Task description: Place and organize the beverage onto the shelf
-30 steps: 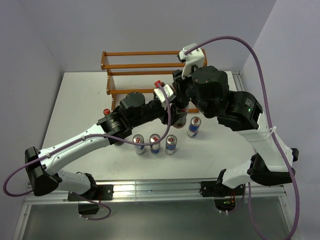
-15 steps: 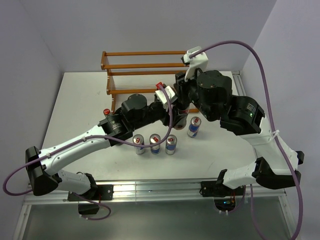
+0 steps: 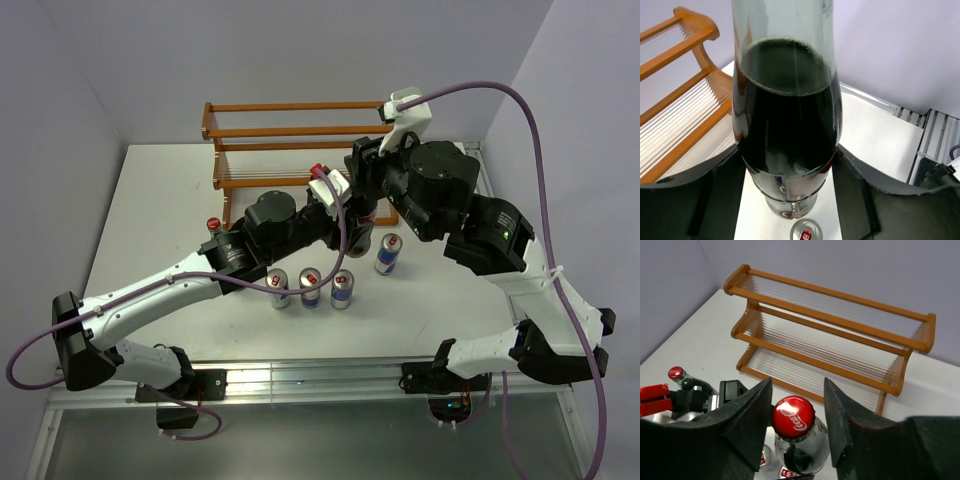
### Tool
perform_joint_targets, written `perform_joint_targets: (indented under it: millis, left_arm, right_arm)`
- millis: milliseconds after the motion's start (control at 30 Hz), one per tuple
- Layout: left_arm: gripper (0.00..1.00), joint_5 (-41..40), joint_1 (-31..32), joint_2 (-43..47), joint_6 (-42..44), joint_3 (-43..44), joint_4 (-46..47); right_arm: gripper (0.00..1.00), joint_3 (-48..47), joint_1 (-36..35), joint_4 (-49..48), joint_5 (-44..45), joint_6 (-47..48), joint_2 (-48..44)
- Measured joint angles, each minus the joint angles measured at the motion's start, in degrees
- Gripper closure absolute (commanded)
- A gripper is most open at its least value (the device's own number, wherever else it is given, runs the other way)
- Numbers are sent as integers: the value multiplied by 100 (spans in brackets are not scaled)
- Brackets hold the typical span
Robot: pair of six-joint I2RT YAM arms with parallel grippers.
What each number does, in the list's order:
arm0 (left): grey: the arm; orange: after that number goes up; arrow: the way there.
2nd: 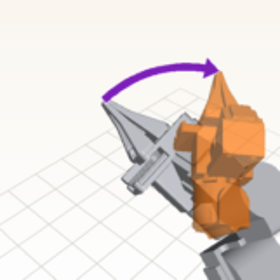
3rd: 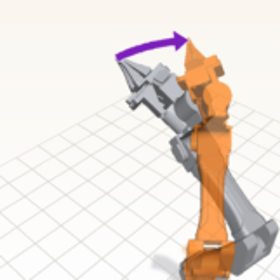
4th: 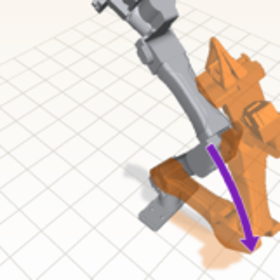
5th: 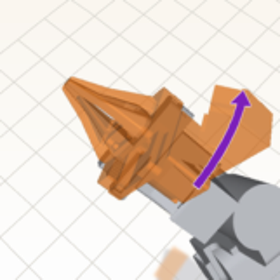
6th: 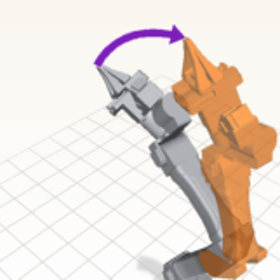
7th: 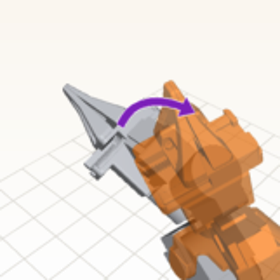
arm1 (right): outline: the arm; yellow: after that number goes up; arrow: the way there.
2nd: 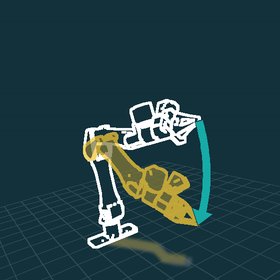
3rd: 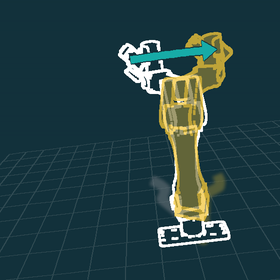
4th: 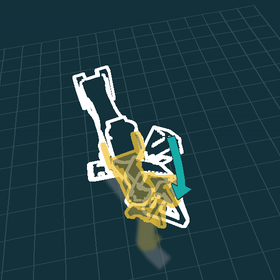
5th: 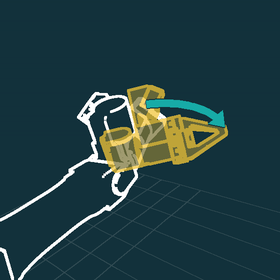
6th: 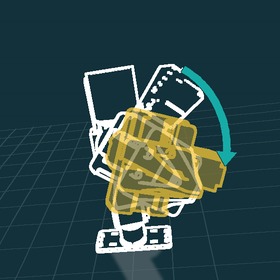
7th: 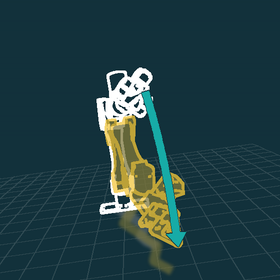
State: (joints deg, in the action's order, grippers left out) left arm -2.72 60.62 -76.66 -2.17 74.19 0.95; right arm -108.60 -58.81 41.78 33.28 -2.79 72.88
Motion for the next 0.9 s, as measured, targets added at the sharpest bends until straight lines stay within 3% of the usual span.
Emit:
perform_joint_targets:
  millis: [233, 300, 333, 367, 900]
  left_arm:
    - [100, -337, 0, 0, -35, -24, 57]
    - [100, -457, 0, 0, -31, -24, 107]
    - [100, -514, 0, -2, -20, -22, 138]
    - [100, -568, -7, -7, -46, -15, 160]
    - [100, -841, -597, -505, 2, 319, -168]
  right_arm:
    - [30, 70, 184, -125, 15, -44, -15]
    - [21, 101, 214, -184, 37, -72, -26]
    - [3, 111, 225, -188, 61, -76, -42]
    - [2, 131, 236, -212, 111, -79, -57]
    - [1, 892, 271, -706, 251, -240, -1355]
